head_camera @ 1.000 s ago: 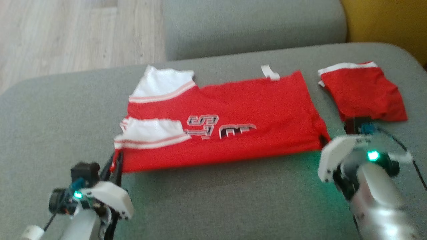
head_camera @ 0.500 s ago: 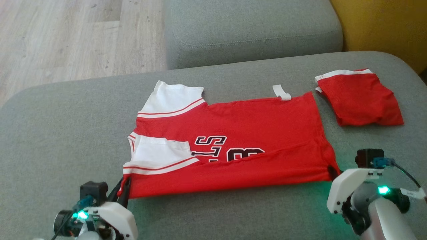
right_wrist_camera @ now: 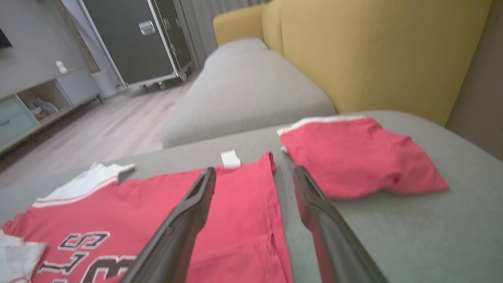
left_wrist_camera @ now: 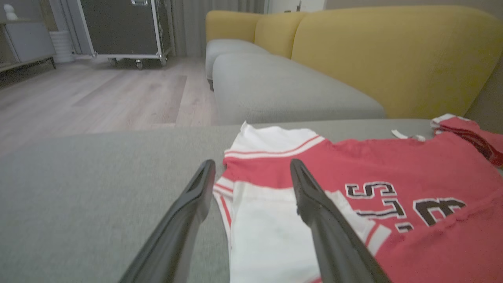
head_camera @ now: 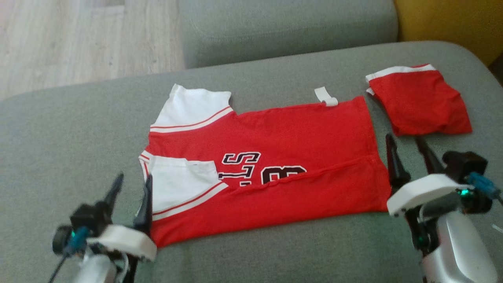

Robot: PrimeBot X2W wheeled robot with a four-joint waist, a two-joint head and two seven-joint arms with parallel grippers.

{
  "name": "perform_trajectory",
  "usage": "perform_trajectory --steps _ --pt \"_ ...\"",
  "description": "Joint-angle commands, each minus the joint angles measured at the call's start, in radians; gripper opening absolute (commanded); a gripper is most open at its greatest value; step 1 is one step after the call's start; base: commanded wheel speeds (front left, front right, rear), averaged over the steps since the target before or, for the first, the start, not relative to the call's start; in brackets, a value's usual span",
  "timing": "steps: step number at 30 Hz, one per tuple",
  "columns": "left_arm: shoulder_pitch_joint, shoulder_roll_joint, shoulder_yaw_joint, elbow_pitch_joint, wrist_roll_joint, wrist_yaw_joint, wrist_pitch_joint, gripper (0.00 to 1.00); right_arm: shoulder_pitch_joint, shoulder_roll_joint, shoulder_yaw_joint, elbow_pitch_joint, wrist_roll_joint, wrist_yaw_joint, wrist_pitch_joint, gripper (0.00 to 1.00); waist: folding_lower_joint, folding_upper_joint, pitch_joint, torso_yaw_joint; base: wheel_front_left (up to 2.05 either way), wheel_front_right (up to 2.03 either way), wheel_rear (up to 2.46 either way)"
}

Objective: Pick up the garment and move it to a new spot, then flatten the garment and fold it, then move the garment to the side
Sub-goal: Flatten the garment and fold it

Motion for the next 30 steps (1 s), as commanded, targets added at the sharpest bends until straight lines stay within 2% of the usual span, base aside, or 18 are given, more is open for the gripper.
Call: perform_trajectory --steps 1,6,11,18,26,30 --pt "-0.078 0.028 0.049 -0.039 0.001 -0.003 -0.023 1.00 -0.060 0.003 0.025 -0.042 0.006 -0.001 -0.030 1.00 0.0000 -0.0001 0.018 -0.008 0.00 0.00 0.00" --pt "-0.168 0.045 0.070 -0.094 0.011 -0.034 -0.066 1.00 -0.107 0.004 0.004 -0.062 0.011 -0.001 -0.153 1.00 0.0000 -0.0001 0.077 -0.026 0.00 0.00 0.00" --pt "-0.301 0.095 0.056 -0.088 0.010 -0.067 -0.043 1.00 -0.161 0.004 0.026 -0.057 0.019 -0.001 -0.195 1.00 0.0000 -0.0001 0.148 -0.060 0.00 0.00 0.00" --pt "-0.546 0.234 -0.037 0.041 -0.013 -0.088 0.187 1.00 -0.261 0.004 0.085 -0.050 0.030 -0.001 -0.218 1.00 0.0000 -0.0001 0.255 -0.129 0.00 0.00 0.00" --pt "-0.749 0.405 -0.264 0.127 -0.205 -0.089 0.458 1.00 -0.341 0.004 0.120 -0.053 0.053 -0.001 -0.232 1.00 0.0000 -0.0001 0.376 -0.194 0.00 0.00 0.00" --pt "-0.814 0.472 -0.337 0.165 -0.270 -0.089 0.517 1.00 -0.357 0.004 0.125 -0.065 0.060 -0.001 -0.239 1.00 0.0000 -0.0001 0.420 -0.213 0.00 0.00 0.00"
